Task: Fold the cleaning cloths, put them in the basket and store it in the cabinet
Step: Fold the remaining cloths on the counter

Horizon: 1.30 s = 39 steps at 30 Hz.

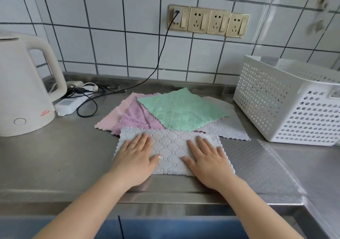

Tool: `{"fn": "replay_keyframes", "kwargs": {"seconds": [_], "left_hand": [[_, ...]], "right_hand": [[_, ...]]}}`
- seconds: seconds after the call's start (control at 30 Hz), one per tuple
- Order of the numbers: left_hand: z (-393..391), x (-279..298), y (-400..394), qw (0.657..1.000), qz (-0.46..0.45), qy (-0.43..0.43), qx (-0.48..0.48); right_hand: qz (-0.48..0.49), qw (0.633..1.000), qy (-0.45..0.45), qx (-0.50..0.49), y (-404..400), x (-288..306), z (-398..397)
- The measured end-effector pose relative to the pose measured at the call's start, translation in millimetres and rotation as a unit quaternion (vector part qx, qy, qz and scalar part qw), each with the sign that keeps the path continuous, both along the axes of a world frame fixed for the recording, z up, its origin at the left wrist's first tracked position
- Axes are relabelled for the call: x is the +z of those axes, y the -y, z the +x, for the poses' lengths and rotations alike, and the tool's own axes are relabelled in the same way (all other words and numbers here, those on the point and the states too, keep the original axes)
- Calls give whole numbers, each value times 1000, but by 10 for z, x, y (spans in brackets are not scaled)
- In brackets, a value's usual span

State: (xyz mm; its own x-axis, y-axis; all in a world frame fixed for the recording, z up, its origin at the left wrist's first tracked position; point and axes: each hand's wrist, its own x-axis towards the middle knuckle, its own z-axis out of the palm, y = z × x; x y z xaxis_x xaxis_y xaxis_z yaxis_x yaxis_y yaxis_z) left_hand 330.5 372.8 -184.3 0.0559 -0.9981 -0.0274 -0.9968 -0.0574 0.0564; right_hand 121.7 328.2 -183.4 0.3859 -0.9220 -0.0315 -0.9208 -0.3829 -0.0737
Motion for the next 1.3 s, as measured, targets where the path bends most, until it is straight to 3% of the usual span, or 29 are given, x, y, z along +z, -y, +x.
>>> {"fn": "replay_keyframes", "kwargs": {"seconds": [0.23,0.4,0.6,0.73,0.9,0.97,1.03,1.1,1.2,1.3], "left_hand": [[248,7,-86,1000,-15,-12,15],[557,33,-304,984,-128,-34,117],[587,56,-280,978,-104,-81,163],[571,77,-210,971,-93,-146,162],[582,175,-196,950,-148,-247,121],[642,263,-124,921,-166,-332,121],[681,389,19,869,-197,-441,110],[666,560,215,836,-226,-489,103],[558,757,611,809,-238,-529,94],[434,724,1015,826,-226,-508,90]], "right_hand": [[32,999,-17,-34,116,91,-255],[-43,989,102,97,414,443,167],[69,990,1,126,718,590,710],[85,987,-14,139,790,612,758],[86,984,19,154,778,696,652],[81,985,38,149,764,826,565],[105,984,81,121,753,948,433],[204,962,175,56,762,950,287],[352,873,336,-29,749,857,101],[361,828,420,-91,738,728,30]]}}
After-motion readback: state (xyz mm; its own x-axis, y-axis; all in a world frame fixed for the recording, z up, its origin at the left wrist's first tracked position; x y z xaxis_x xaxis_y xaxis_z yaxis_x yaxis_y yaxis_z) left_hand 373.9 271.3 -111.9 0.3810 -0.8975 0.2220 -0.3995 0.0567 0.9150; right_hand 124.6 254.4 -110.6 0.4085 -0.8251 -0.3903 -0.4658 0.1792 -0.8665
